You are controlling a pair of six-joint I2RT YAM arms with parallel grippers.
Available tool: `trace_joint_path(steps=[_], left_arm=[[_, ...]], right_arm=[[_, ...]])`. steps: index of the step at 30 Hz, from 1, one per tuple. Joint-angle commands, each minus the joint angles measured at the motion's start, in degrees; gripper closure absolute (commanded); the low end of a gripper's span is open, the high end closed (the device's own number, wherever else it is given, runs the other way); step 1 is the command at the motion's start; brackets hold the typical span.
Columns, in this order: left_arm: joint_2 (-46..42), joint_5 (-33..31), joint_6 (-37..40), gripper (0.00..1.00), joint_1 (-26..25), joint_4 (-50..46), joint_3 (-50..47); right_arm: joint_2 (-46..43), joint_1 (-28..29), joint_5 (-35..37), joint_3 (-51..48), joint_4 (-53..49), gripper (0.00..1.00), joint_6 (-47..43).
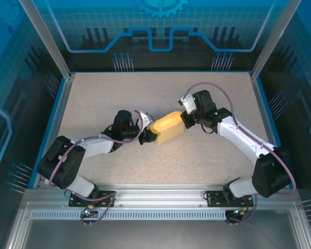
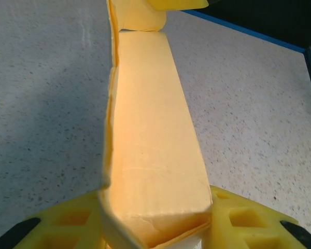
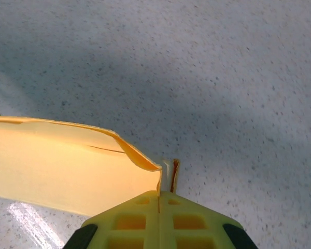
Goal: Fold the paper box
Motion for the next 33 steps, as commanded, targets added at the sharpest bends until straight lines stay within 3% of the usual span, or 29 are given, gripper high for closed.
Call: trace_joint_path(steps=[1, 11, 21, 33], left_arm=[[1.7, 0.8, 2.1, 0.64, 0.5, 0.8, 1.3], [5.8, 2.1, 4.8, 0.62, 0.5, 1.4, 1.8], [8.0, 1.8, 6.0, 0.6, 0.5, 3.0, 1.5], [5.9, -0.1, 2.2, 0.44, 0.5, 8.3, -1.2]], right_arm=[[-2.9, 2.5, 3.9, -3.1, 0.0, 1.0, 3.6], [-5.5, 2.4, 5.4, -9.9, 4.2, 1.0, 2.3], [-6.9, 0.8, 1.2, -13.3, 7.1, 1.0, 2.6], [-10.2, 1.5, 3.1, -18.8, 11.0, 1.0, 7.6]])
